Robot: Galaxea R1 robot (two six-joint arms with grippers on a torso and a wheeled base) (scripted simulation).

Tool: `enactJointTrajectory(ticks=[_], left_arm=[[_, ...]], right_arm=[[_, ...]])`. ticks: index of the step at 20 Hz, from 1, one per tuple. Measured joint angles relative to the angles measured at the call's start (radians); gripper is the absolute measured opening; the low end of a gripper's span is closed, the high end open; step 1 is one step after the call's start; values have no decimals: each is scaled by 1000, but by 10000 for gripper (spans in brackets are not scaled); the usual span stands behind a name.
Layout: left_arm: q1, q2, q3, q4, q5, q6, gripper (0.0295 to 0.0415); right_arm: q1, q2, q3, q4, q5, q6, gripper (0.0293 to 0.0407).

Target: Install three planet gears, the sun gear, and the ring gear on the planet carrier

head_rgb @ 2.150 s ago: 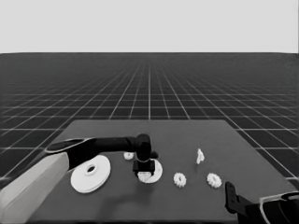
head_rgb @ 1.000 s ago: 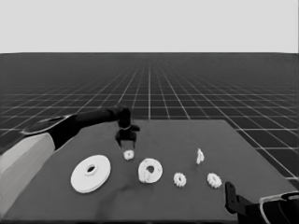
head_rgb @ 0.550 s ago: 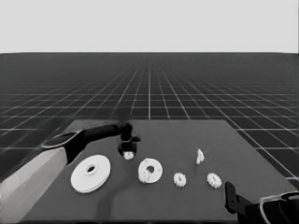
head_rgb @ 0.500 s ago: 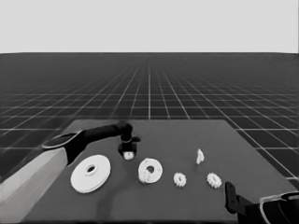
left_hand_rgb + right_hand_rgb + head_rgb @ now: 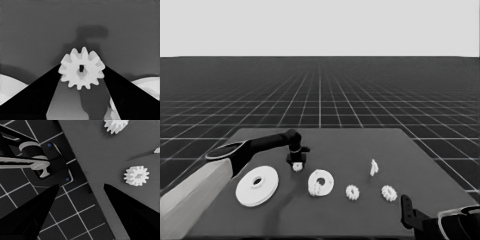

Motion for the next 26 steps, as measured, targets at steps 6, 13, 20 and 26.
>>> enactJointTrajectory(ticks=[6,13,20,26], left_arm=[[-103,-63,160,-68,88,-80,312],[-167,-72,186,-118,122,-92,312],[-157,131,211,-93,148,-317,312],[-63,162,137,-8,105,-285,312]], right_arm=[[0,0,0,0,0,0,385],[0,0,0,0,0,0,385],[0,0,0,0,0,0,385],[0,0,0,0,0,0,385]])
